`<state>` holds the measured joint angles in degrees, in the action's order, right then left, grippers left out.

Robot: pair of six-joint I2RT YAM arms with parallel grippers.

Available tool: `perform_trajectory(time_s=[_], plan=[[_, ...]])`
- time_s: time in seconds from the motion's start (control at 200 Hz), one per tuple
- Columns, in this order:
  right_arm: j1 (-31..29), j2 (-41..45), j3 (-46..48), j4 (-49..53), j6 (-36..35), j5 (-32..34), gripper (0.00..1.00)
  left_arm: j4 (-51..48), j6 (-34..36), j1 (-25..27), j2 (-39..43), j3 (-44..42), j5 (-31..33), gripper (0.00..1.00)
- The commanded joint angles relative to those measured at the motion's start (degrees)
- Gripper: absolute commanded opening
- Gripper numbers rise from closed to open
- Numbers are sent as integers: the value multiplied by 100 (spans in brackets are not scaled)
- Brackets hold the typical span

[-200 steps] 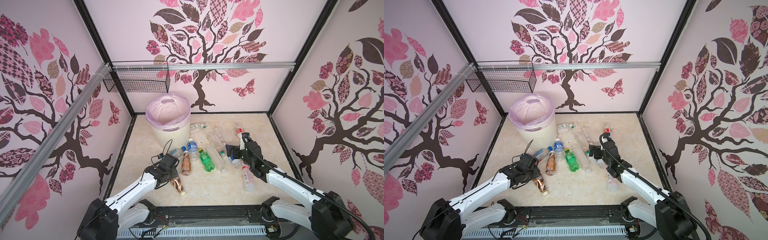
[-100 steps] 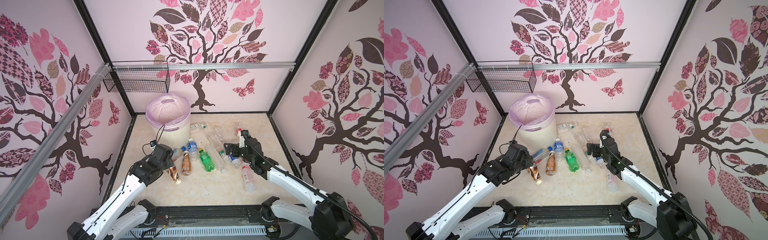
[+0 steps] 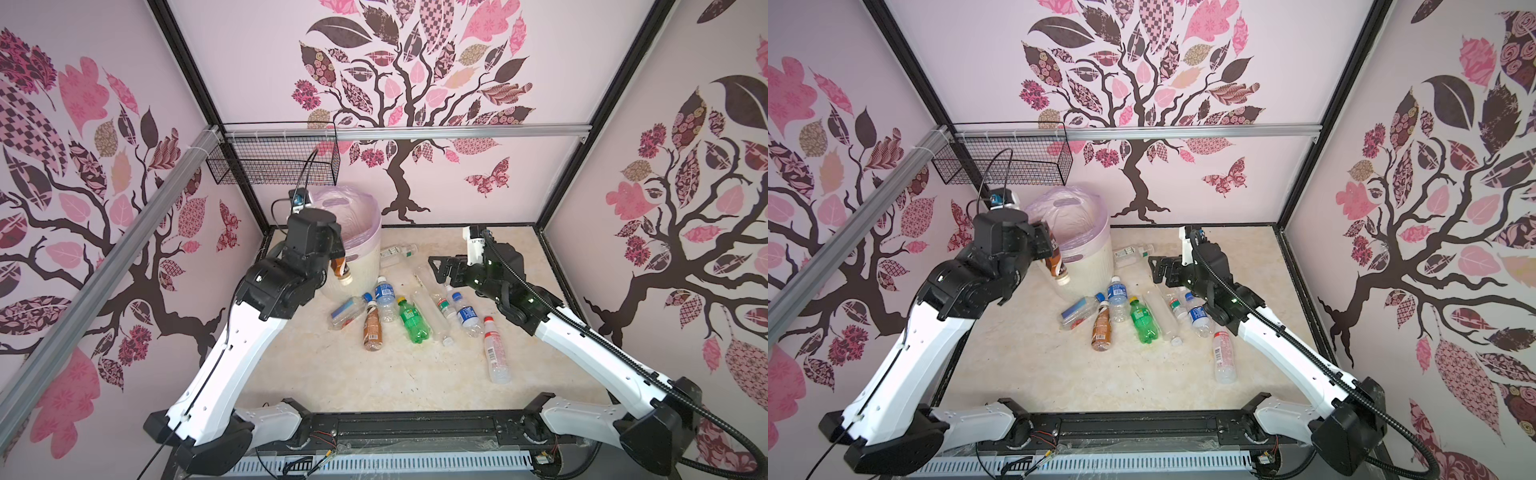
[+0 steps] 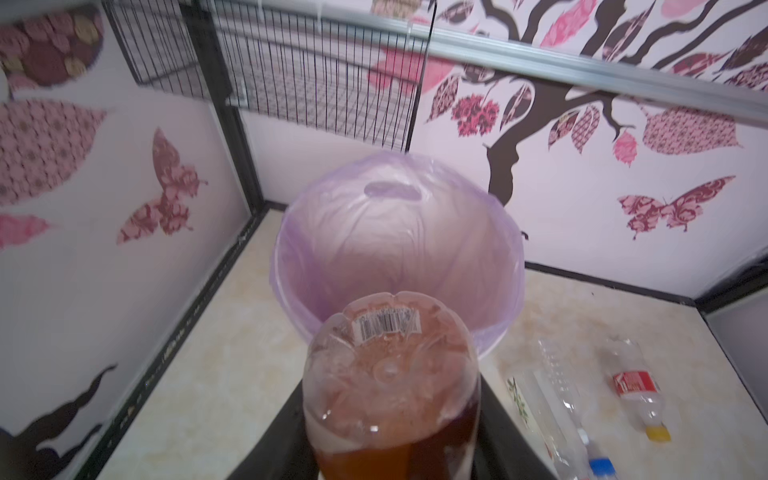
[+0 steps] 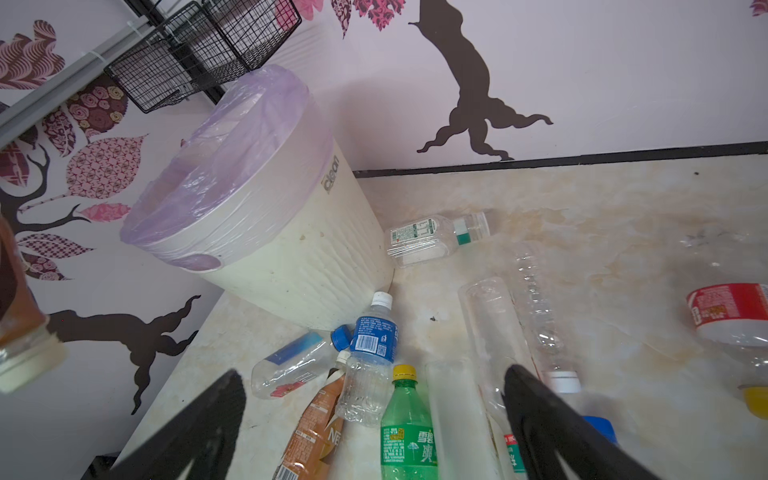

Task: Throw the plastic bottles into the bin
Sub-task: 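Lift the brown bottle with the left gripper and drop it into the bin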

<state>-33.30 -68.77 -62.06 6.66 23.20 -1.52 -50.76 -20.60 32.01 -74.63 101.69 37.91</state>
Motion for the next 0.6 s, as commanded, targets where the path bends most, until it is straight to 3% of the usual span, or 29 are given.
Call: perform_trajectory(time_s=[0.0, 0.205, 0.305, 0.375, 0.535, 0.595], plan=[[-45, -110, -289, 329, 45, -192, 100, 1132, 1427, -29, -440, 742, 786, 43], [-48, 125, -236, 415, -246, -29, 100, 2860, 3119, -37, -1243, 2225, 1125, 42], [-50, 173, -205, 447, -404, 116, 99, 3300, 3540, -149, -1606, 2679, 1080, 41], [-51, 197, -159, 414, -443, 147, 100, 3256, 3339, -390, -1788, 2673, 946, 41], [-45, 163, -40, 344, -448, 91, 99, 2580, 2118, -965, -2045, 1955, 566, 42], [-45, 156, -1, 329, -423, 73, 99, 2400, 1779, -973, -2097, 1574, 386, 48]])
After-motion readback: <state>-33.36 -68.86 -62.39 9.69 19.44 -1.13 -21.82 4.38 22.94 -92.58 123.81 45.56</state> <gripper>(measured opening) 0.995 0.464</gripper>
